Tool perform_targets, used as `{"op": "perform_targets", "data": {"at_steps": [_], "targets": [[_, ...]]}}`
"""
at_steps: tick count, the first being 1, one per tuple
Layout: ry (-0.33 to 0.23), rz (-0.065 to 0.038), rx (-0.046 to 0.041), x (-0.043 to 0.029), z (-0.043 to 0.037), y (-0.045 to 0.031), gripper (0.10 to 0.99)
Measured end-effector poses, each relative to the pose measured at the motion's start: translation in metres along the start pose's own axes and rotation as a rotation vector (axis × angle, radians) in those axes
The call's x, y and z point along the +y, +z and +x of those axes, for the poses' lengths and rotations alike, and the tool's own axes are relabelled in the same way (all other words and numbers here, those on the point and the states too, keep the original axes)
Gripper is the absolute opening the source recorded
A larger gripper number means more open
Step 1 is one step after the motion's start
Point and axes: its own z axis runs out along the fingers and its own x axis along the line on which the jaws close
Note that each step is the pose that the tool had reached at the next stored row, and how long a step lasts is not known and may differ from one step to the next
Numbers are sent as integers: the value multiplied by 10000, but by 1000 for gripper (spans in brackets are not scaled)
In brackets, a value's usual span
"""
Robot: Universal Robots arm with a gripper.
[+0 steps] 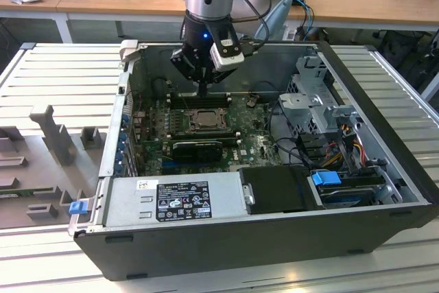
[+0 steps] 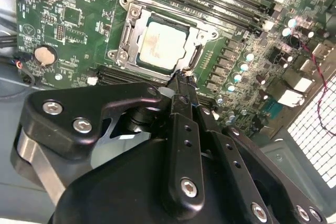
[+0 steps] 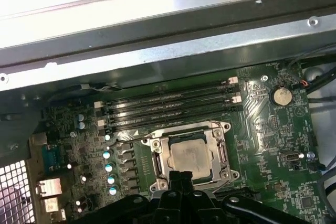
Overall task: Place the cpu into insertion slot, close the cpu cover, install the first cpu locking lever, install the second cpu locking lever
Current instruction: 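Install the first cpu locking lever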
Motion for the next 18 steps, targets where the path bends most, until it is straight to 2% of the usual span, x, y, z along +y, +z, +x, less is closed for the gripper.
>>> {"op": "perform_targets", "data": {"at_steps": [5,18], "targets": [[-430,12,11,0,0,0,106],[-1950,55,52,0,0,0,106]]}}
